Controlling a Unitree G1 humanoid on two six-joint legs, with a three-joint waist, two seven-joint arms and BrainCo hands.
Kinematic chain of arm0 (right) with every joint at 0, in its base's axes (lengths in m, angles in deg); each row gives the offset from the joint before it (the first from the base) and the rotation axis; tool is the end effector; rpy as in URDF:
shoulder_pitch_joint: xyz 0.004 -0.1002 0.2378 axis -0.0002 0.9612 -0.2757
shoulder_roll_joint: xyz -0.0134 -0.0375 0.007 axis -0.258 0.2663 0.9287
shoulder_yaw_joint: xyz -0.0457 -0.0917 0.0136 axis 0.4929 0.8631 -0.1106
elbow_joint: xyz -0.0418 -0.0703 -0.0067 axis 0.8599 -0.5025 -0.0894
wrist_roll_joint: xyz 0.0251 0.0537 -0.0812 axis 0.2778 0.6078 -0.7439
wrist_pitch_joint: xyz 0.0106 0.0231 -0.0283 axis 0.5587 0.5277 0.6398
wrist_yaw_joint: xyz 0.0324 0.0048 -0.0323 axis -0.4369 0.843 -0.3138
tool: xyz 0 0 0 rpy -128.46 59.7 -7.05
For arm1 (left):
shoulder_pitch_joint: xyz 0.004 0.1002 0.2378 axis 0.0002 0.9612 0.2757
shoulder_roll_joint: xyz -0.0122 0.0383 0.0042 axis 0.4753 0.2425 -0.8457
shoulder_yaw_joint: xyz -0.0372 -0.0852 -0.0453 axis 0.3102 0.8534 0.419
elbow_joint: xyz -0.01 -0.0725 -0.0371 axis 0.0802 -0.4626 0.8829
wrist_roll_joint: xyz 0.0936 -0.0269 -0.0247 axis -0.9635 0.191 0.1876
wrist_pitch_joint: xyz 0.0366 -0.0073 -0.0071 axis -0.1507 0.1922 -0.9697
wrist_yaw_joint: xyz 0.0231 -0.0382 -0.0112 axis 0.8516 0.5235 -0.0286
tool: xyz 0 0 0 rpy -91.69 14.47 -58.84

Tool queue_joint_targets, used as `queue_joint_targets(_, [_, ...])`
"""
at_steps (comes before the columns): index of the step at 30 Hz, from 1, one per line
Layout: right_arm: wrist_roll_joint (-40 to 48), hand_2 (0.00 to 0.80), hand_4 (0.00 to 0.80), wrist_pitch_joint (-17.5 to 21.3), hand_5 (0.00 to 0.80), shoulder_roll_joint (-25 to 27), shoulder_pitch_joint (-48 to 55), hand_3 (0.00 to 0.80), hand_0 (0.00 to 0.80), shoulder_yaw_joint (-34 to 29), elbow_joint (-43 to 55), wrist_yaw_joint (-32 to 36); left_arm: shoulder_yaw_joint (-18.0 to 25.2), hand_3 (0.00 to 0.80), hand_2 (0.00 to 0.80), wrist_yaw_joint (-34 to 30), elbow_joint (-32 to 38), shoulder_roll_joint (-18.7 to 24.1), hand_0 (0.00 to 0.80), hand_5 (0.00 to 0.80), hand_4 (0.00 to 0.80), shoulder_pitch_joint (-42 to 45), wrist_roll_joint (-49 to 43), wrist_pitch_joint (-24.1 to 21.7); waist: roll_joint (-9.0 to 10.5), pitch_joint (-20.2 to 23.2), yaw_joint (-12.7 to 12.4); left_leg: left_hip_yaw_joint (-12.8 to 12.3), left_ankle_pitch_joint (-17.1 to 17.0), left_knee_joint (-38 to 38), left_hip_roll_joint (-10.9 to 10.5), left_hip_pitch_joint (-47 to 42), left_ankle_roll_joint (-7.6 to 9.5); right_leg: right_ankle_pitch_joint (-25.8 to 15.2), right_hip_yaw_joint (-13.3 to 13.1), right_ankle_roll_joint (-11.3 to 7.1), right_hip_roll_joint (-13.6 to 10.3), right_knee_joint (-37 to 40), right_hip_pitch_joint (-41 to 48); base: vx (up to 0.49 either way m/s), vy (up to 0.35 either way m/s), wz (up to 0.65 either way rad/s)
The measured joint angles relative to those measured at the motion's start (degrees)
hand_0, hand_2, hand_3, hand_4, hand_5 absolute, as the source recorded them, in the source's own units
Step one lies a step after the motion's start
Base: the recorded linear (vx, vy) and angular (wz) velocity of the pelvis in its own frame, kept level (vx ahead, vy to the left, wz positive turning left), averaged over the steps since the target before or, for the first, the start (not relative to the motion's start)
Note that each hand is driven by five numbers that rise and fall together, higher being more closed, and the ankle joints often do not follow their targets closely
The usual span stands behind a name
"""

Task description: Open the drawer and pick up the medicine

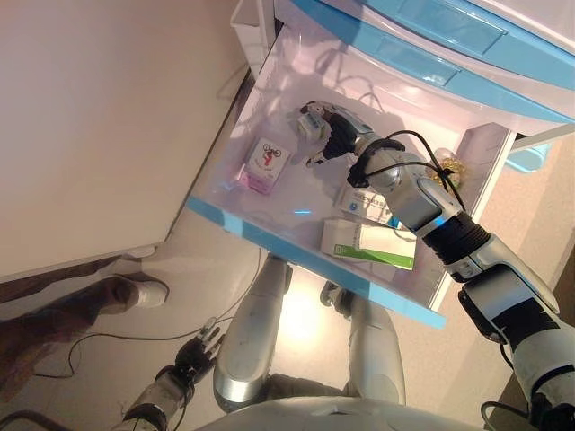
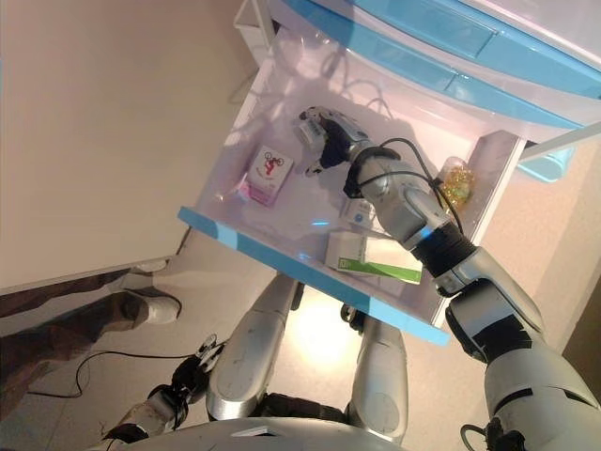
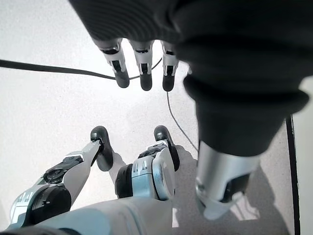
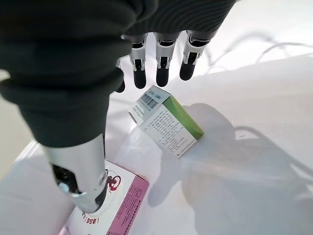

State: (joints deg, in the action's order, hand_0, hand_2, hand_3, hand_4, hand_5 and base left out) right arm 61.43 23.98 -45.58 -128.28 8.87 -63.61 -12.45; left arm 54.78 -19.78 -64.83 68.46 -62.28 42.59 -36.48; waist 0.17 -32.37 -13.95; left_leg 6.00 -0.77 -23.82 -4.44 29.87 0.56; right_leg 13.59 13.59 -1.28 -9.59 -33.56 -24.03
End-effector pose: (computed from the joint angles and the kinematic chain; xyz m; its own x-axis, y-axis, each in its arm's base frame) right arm 0.3234 -0.1173 0.1968 0.9150 0.3945 0.0846 -0.0649 0.3508 -0.9342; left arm 0.0988 0.2323 -0.1033 0.6257 -0.1181 -0.7711 -0.5736 0.6002 -0.5574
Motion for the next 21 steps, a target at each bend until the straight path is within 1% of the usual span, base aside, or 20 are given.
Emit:
queue_joint_targets(3, [-0.71,0.000,0.000,0.35,0.000,-0.10,-1.52,0.000,0.000,1.76,-2.34,-0.09,0.00,0.000,0.000,-0.02,-0.05,-0.28,0.000,0.000,0.000,0.00,-0.47,-0.02,-0.60,-0.01,-0.06,0.18,-0.05,-0.03,-0.03,-0.10,-0.02,0.36,0.27,0.26,-0.10,-0.45,0.06,0.023,0.003,0.05])
queue_joint_targets(6, [-2.15,0.000,0.000,0.75,0.000,-0.28,-2.27,0.000,0.000,2.06,-2.93,-0.11,0.01,0.000,0.000,-0.12,-0.09,-0.28,0.000,0.000,0.000,0.00,-0.91,-0.03,-1.15,0.00,-0.13,0.59,-0.21,-0.02,-0.03,-0.09,-0.19,0.63,0.87,0.64,-0.11,-0.61,0.20,0.024,0.002,0.08])
queue_joint_targets(12, [-4.07,0.000,0.000,0.92,0.000,-0.90,-4.42,0.000,0.000,2.13,-5.07,0.07,0.00,0.000,0.000,-0.33,-0.09,-0.41,0.000,0.000,0.000,0.00,-0.96,0.00,-1.17,0.00,-0.42,1.31,-0.39,-0.01,-0.58,-0.23,-0.47,1.53,1.45,0.73,-0.68,-1.96,0.13,0.022,0.000,0.08])
queue_joint_targets(13, [-4.32,0.075,0.075,0.94,0.075,-0.91,-4.61,0.075,0.075,2.15,-5.32,0.15,-0.01,0.000,0.000,-0.34,-0.09,-0.48,0.000,0.000,0.000,0.00,-0.96,0.00,-1.17,0.00,-0.58,1.37,-0.42,-0.02,-0.58,-0.23,-0.51,1.62,1.51,0.76,-0.73,-2.10,0.13,0.009,0.003,0.06])
queue_joint_targets(15, [-4.70,0.091,0.091,0.93,0.091,-1.05,-5.38,0.091,0.091,2.96,-6.69,0.31,-0.13,0.000,0.000,-0.36,-0.09,-0.57,0.000,0.000,0.000,0.00,-0.97,0.05,-1.17,0.00,-0.83,1.43,-0.44,-0.03,-0.59,-0.23,-0.54,1.71,1.56,0.90,-0.74,-2.19,0.11,0.004,0.003,0.02])
queue_joint_targets(16, [-4.96,0.279,0.279,0.91,0.279,-1.04,-5.94,0.279,0.279,3.86,-7.56,0.57,-0.14,0.000,0.000,-0.37,-0.09,-0.57,0.000,0.000,0.000,0.00,-0.97,0.10,-1.17,0.00,-0.93,1.45,-0.44,-0.05,-0.59,-0.22,-0.54,1.76,1.56,0.98,-0.76,-2.27,0.08,0.000,0.000,0.00])
queue_joint_targets(17, [-5.33,0.424,0.424,0.90,0.424,-1.06,-6.18,0.424,0.424,4.26,-8.04,1.03,-0.14,0.000,0.000,-0.37,-0.09,-0.57,0.000,0.000,0.000,0.00,-0.97,0.09,-1.17,0.00,-1.11,1.46,-0.44,-0.07,-0.60,-0.21,-0.54,1.77,1.55,0.99,-0.78,-2.34,0.04,0.000,0.000,0.00])
queue_joint_targets(18, [-5.48,0.483,0.483,0.90,0.483,-1.10,-6.19,0.483,0.483,4.33,-8.33,1.29,-0.14,0.000,0.000,-0.36,-0.09,-0.57,0.000,0.000,0.000,0.00,-0.97,0.09,-1.17,0.00,-1.36,1.46,-0.44,-0.09,-0.60,-0.21,-0.54,1.78,1.54,0.99,-0.78,-2.38,0.03,0.000,0.000,0.00])
queue_joint_targets(19, [-5.86,0.706,0.706,0.90,0.706,-1.29,-6.23,0.706,0.706,4.34,-9.00,1.51,-0.13,0.000,0.000,-0.37,-0.09,-0.57,0.000,0.000,0.000,0.00,-0.98,0.09,-1.17,0.00,-1.55,1.51,-0.44,-0.11,-0.60,-0.19,-0.54,1.79,1.58,0.99,-0.78,-2.42,0.03,0.000,0.000,0.00])
queue_joint_targets(20, [-6.54,0.800,0.800,0.84,0.800,-1.43,-6.24,0.800,0.800,4.37,-9.36,1.67,-0.13,0.000,0.000,-0.37,-0.09,-0.57,0.000,0.000,0.000,0.00,-0.99,0.10,-1.17,0.00,-1.64,1.57,-0.45,-0.12,-0.60,-0.14,-0.55,1.80,1.65,1.00,-0.80,-2.42,0.02,0.013,-0.015,0.03])
queue_joint_targets(21, [-6.65,0.800,0.800,0.83,0.800,-1.48,-6.24,0.800,0.800,4.45,-9.50,1.80,-0.13,0.000,0.000,-0.37,-0.10,-0.57,0.000,0.000,0.000,0.00,-1.00,0.12,-1.17,0.00,-1.73,1.62,-0.45,-0.14,-0.61,-0.09,-0.55,1.80,1.70,1.00,-0.81,-2.42,0.01,0.000,0.000,0.00])
